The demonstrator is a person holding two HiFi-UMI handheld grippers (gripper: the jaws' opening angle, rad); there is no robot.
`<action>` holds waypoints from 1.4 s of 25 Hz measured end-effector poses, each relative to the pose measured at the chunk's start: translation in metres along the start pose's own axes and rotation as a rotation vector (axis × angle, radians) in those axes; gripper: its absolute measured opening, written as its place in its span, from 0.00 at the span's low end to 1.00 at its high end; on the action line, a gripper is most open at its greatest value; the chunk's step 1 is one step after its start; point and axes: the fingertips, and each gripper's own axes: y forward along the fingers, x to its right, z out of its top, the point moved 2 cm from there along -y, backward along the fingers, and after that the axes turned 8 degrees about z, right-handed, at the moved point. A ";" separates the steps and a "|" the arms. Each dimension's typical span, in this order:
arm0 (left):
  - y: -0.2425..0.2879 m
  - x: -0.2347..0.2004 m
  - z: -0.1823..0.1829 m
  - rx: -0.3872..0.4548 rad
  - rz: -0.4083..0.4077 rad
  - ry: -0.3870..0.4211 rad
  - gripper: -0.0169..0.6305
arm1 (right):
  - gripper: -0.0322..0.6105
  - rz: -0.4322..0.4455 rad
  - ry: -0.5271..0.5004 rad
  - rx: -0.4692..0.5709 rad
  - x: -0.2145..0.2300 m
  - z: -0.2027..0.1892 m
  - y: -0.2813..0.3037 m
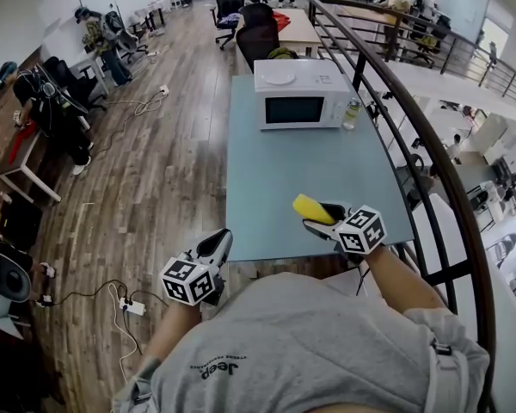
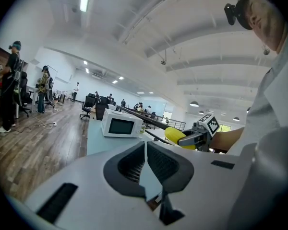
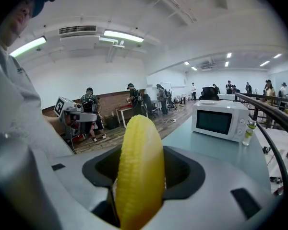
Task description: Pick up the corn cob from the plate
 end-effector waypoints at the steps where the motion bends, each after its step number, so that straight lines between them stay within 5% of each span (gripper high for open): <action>1: 0.000 0.000 0.000 -0.001 -0.001 -0.001 0.08 | 0.45 0.000 -0.002 -0.001 -0.001 0.000 0.000; 35: 0.006 0.004 0.000 -0.007 -0.001 0.005 0.08 | 0.45 0.004 -0.017 -0.003 0.005 -0.001 0.001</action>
